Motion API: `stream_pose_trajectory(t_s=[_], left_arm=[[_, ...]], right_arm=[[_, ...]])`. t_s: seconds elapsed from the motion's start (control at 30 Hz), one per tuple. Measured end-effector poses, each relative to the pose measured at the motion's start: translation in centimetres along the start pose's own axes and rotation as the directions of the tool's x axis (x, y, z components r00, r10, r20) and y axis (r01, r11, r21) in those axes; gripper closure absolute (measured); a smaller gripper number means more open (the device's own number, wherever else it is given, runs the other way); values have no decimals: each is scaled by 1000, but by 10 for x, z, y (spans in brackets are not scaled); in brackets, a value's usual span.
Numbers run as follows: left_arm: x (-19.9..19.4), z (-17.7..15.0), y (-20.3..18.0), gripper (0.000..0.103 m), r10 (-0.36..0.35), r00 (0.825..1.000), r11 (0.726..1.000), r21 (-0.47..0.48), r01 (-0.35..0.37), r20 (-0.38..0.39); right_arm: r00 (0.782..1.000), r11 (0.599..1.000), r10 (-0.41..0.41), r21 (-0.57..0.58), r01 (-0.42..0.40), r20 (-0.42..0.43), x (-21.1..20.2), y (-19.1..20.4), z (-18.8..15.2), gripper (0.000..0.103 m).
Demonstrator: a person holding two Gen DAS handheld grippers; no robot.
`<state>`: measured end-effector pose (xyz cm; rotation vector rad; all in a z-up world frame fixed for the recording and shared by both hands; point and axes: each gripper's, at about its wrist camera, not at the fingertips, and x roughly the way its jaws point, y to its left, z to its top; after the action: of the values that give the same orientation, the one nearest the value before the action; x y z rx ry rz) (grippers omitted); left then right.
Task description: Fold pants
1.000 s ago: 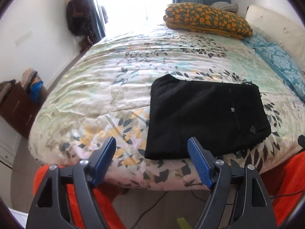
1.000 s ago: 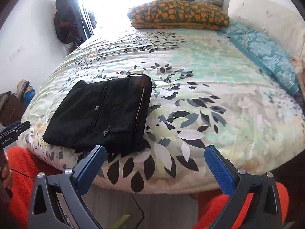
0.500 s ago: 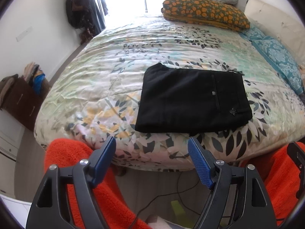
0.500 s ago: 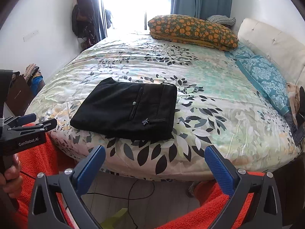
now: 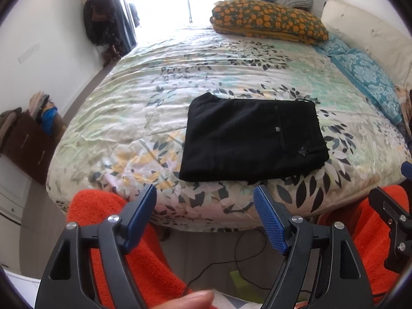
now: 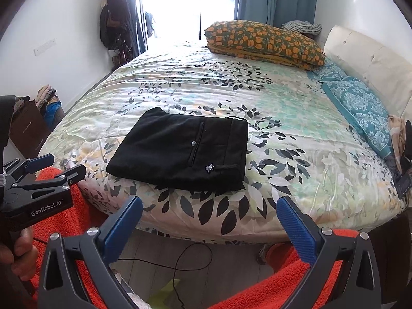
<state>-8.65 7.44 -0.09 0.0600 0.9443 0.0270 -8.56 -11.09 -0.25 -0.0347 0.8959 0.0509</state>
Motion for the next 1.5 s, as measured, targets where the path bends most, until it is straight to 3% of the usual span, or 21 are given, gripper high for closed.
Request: stream_pose_trajectory(t_s=[0.17,0.43,0.53,1.13,1.5], left_arm=[[1,1,2,15,-10,1000,1000,-16,10,-10],[4,1,3,15,1,1000,1000,-13,-2,-28],[5,0,3,15,-25,999,1000,-11,24,-42],[-20,4,-2,15,-56,998,998,12,57,-13],[-13,2,-2,15,-43,999,999,14,44,-32]], right_arm=[[1000,1000,1,5,-1,-1,0,0,1,0],[1000,1000,1,0,-1,0,1,1,3,0],[1000,1000,2,-3,-2,-5,2,3,3,0],[1000,999,9,-34,-10,-27,-11,14,4,0],[999,998,9,-55,-11,-38,-12,19,-1,0]])
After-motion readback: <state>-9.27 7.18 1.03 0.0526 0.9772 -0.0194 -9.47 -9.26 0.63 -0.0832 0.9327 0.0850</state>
